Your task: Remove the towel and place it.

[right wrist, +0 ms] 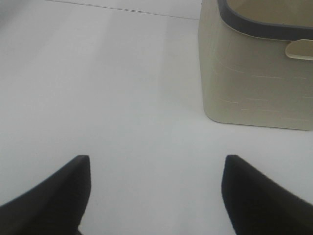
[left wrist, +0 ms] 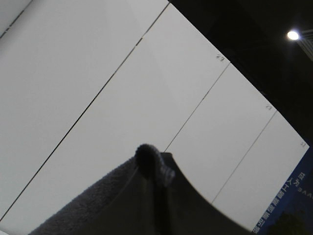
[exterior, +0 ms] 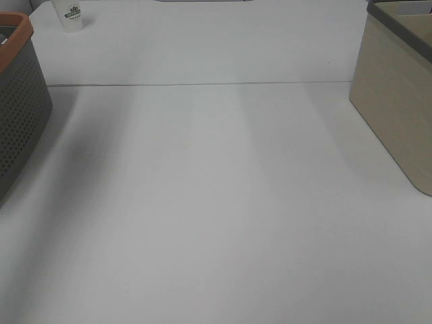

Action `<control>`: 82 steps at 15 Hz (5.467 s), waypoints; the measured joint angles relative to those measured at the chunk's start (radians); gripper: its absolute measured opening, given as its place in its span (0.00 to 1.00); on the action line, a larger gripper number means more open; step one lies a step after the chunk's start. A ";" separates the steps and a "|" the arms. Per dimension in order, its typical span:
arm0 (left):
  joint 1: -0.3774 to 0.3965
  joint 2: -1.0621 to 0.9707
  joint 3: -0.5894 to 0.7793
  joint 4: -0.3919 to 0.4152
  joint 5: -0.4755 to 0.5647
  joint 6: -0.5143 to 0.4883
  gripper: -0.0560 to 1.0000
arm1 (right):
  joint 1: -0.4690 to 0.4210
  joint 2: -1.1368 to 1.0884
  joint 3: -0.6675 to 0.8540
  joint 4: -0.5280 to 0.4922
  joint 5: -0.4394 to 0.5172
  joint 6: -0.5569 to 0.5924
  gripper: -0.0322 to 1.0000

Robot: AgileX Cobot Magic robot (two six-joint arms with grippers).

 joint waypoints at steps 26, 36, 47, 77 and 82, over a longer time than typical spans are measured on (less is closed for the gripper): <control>-0.353 0.297 -0.034 -0.656 0.666 1.149 0.05 | 0.000 0.652 -0.046 0.954 -0.333 -0.903 0.63; -0.467 0.297 -0.035 -0.671 0.741 1.266 0.05 | 0.257 1.133 -0.046 1.459 -0.571 -1.526 0.61; -0.467 0.297 -0.035 -0.670 0.773 1.270 0.05 | 0.660 1.726 -0.361 1.742 -0.849 -1.745 0.57; -0.467 0.297 -0.035 -0.689 0.794 1.254 0.05 | 0.660 2.058 -0.658 1.749 -1.063 -1.589 0.40; -0.467 0.297 -0.035 -0.688 0.798 1.254 0.05 | 0.660 2.069 -0.661 1.749 -1.063 -1.586 0.06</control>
